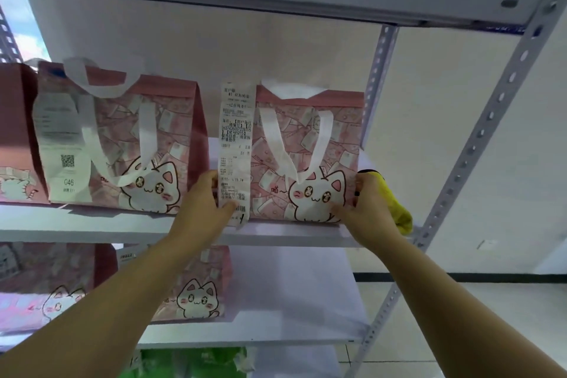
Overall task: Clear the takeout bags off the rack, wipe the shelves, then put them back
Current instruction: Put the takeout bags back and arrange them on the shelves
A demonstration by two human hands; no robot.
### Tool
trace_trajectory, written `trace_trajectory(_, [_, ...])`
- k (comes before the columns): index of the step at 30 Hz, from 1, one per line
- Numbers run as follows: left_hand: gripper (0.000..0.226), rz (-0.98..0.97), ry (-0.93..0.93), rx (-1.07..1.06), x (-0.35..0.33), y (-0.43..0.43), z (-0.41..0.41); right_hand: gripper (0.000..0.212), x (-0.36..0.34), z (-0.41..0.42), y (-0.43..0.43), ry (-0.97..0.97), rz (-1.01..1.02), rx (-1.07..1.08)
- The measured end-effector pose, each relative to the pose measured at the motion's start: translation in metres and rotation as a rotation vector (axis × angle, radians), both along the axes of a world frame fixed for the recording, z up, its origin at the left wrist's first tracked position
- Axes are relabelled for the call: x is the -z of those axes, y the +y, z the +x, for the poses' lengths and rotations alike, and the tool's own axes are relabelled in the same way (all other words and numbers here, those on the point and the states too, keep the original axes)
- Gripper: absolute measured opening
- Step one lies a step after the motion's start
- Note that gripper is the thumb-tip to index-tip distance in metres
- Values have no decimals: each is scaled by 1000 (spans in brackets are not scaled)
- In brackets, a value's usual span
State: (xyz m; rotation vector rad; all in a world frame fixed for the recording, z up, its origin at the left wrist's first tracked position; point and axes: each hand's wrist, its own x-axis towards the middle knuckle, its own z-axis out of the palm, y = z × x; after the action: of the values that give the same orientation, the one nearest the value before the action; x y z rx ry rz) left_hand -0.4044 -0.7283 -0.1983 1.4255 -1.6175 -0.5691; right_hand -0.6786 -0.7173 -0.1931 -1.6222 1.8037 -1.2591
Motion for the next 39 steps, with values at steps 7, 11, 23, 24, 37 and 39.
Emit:
trace_trajectory(7, [49, -71, 21, -69, -11, 7, 4, 43, -19, -6, 17, 132, -67, 68])
trace_trajectory(11, [43, -163, -15, -124, -30, 20, 13, 34, -40, -8, 29, 353, -228, 86])
trace_trajectory(23, [18, -516, -375, -237, -126, 85, 74, 26, -147, 82, 55, 697, -640, -262])
trace_trajectory(24, [18, -538, -415, -261, -134, 90, 84, 26, -155, 93, 55, 711, -653, -292])
trace_trajectory(37, [19, -697, -709, -518, -216, 131, 235, 24, -245, 263, 54, 669, -947, -509])
trace_trajectory(39, [16, -717, -715, -538, -228, 126, 265, 23, -258, 295, 51, 652, -977, -506])
